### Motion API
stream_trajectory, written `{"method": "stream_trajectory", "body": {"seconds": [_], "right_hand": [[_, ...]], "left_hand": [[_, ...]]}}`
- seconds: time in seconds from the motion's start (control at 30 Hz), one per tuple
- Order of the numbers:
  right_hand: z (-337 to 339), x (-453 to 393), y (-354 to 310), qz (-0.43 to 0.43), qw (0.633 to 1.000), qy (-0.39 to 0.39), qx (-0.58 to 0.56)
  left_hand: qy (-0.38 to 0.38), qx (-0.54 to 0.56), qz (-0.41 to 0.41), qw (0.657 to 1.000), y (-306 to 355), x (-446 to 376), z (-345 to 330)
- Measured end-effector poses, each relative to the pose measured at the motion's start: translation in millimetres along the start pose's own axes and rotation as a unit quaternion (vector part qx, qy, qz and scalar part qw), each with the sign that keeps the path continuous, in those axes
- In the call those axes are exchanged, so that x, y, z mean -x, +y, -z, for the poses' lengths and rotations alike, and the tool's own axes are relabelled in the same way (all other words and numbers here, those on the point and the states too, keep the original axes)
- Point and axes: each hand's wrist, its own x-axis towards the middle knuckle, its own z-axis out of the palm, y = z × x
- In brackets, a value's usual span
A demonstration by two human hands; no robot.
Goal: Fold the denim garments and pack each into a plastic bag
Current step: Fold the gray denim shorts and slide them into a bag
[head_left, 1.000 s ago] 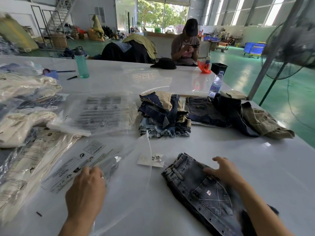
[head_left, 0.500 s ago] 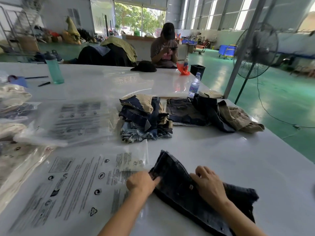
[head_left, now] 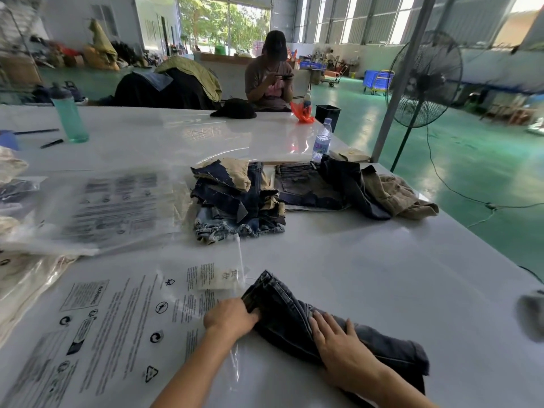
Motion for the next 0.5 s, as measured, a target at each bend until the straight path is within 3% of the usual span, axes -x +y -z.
{"method": "stream_trajectory", "body": {"seconds": [0.03,0.1,0.2,0.27,0.43,0.5], "right_hand": [[-3.2,-1.4,-3.0,-0.008,0.997,0.067,0.026],[-3.4,-0.6,-9.3,-0.014,0.995,0.092,0.035],[-2.4,-5.8,-3.1,-0.004,0.99,0.133,-0.048],[-0.8,-11.8,18.6,-0.025,0.978,0.157,-0.135],[14.3,-12.5,64.1,-0.089,0.908,0.205,-0.355],[23.0,-8.0,64.4,-0.061,0.862,0.241,-0.442]], "left_hand": [[-0.007,0.01,-0.011,1.0,-2.4,2.8,2.5],[0.011,-0.01,-0.022,1.0,-8.5,9.8,6.4],[0.076,-0.095,-0.008,0.993,-20.8,22.0,8.6],[0.105,-0.084,-0.008,0.991,-29.5,30.2,4.7],[0.155,0.003,-0.039,0.987,-42.3,49.0,-8.6],[0.178,0.029,-0.045,0.983,-42.2,53.0,-8.0]]}}
